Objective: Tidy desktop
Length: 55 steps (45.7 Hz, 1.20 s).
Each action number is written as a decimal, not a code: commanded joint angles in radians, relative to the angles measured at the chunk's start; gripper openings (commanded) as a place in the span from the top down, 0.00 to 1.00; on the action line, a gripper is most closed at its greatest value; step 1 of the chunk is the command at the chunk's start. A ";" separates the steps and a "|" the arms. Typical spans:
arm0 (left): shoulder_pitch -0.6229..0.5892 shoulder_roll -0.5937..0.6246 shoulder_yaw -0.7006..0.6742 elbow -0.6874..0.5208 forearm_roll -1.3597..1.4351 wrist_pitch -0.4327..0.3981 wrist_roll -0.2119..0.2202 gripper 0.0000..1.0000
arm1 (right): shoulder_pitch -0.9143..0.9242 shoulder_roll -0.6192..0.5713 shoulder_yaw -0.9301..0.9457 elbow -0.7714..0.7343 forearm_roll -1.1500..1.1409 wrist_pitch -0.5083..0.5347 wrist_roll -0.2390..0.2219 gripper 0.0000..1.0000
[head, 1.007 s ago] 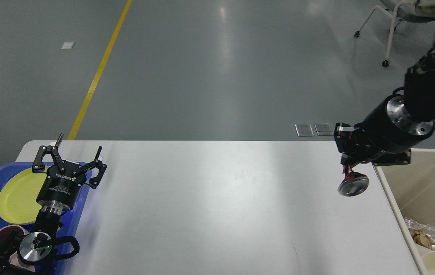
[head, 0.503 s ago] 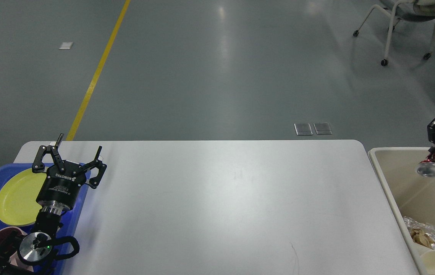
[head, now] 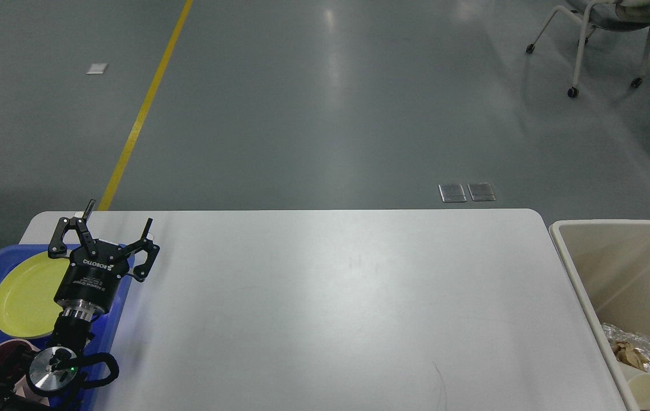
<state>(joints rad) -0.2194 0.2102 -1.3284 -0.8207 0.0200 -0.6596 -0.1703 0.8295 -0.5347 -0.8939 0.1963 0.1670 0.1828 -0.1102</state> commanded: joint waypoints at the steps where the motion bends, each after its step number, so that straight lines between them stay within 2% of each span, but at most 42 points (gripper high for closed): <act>1: 0.000 0.000 0.000 0.000 0.000 0.000 0.000 0.04 | -0.125 0.087 -0.028 -0.089 -0.021 -0.118 0.011 1.00; 7: 0.000 0.000 0.000 0.000 0.000 0.000 0.000 0.04 | -0.202 0.151 -0.063 -0.121 -0.024 -0.232 0.000 1.00; 12: 0.000 0.000 0.000 0.000 0.000 0.000 0.000 0.04 | -0.240 0.171 -0.111 -0.124 -0.023 -0.276 -0.002 1.00; 39: 0.000 0.000 0.000 0.000 0.000 0.000 0.000 0.04 | -0.285 0.185 -0.112 -0.124 -0.020 -0.289 -0.002 1.00; 40: 0.000 0.000 0.000 0.000 0.000 0.000 0.000 0.04 | -0.285 0.185 -0.109 -0.124 -0.020 -0.290 0.000 0.88; 42: 0.000 0.000 0.000 0.000 0.000 0.000 0.000 0.04 | -0.285 0.182 -0.103 -0.124 -0.015 -0.304 0.000 0.51; 43: 0.000 0.000 0.000 0.000 0.000 0.000 0.000 0.04 | -0.285 0.179 -0.103 -0.123 -0.015 -0.313 0.000 0.37; 44: 0.000 0.000 0.000 0.000 0.000 0.000 0.000 0.04 | -0.285 0.179 -0.102 -0.123 -0.015 -0.324 0.000 0.31; 47: 0.000 0.000 0.000 0.000 0.000 0.000 0.000 0.04 | -0.286 0.180 -0.102 -0.115 -0.015 -0.347 0.001 0.27; 52: 0.000 0.000 0.000 0.000 0.000 0.000 0.000 0.04 | -0.286 0.182 -0.105 -0.115 -0.015 -0.355 0.001 0.04; 55: 0.000 0.000 0.000 0.000 0.000 0.000 0.000 0.04 | -0.285 0.183 -0.105 -0.115 -0.015 -0.355 0.001 0.00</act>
<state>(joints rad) -0.2194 0.2101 -1.3284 -0.8207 0.0200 -0.6596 -0.1703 0.5429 -0.3543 -0.9965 0.0806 0.1518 -0.1677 -0.1090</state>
